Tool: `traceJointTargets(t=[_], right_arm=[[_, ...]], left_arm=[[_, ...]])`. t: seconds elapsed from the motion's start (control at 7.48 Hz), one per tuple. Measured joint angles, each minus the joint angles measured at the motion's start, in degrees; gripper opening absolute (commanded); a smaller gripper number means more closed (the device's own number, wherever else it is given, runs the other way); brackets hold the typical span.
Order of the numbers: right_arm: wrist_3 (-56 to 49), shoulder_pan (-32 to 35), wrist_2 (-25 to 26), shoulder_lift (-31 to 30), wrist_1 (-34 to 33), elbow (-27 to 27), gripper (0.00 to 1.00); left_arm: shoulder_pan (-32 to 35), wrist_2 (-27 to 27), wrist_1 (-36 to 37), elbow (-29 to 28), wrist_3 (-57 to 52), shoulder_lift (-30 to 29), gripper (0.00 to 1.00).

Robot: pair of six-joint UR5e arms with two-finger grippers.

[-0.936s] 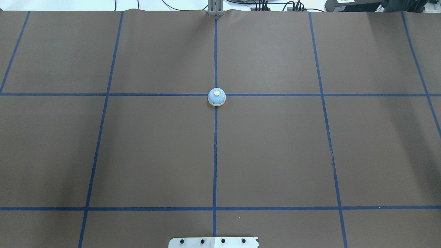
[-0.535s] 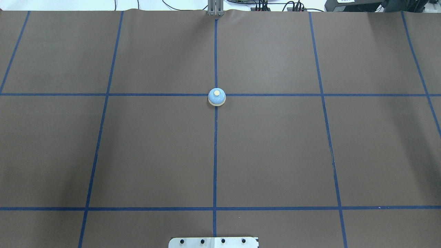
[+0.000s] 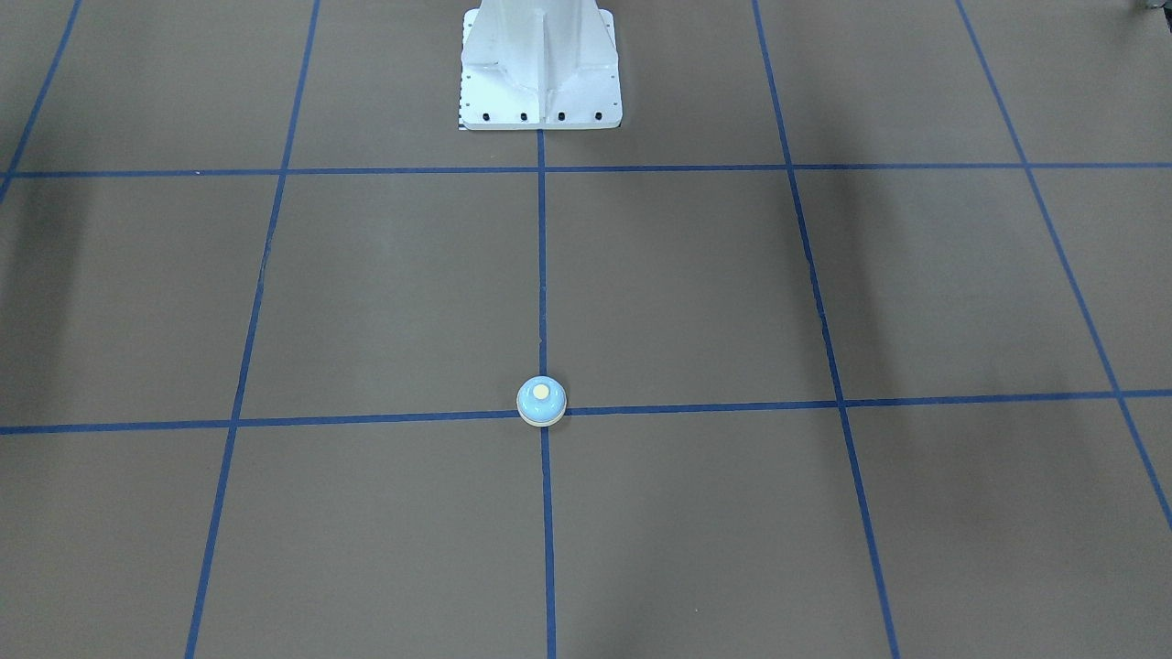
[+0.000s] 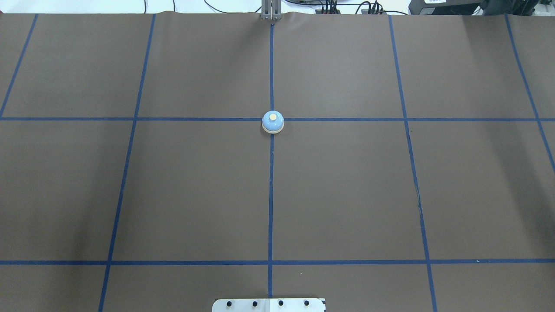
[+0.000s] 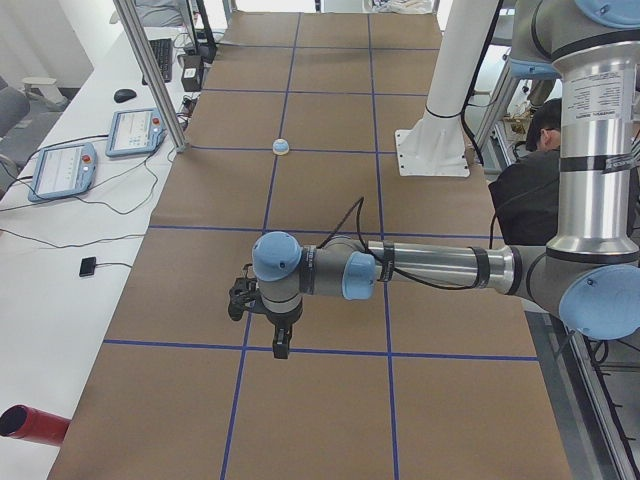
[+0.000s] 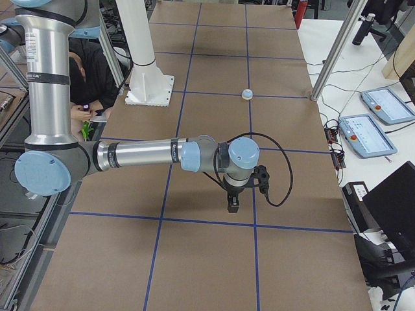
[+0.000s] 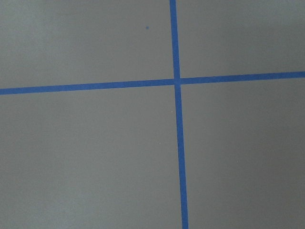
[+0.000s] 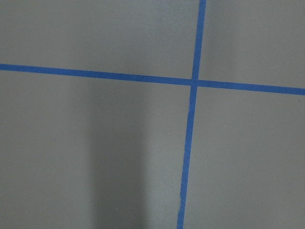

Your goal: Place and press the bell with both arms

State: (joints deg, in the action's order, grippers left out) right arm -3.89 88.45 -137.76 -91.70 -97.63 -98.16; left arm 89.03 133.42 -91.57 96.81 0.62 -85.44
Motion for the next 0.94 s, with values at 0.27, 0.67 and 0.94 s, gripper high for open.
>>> traceJointTargets(t=[0.27,0.67,0.94], right_arm=[[-0.2,0.56,-0.03,-0.11,0.12,0.16,1.0],[-0.24,0.67,0.05,-0.13,0.26,0.31,1.0],[-0.23,0.67,0.11,-0.07,0.31,0.33,1.0]], left_arm=[[0.0,0.0,-0.01,0.02,0.05,-0.09,1.0],[0.0,0.0,-0.01,0.11,0.08,-0.26,1.0],[0.0,0.0,0.02,0.23,0.1,-0.41,1.0]])
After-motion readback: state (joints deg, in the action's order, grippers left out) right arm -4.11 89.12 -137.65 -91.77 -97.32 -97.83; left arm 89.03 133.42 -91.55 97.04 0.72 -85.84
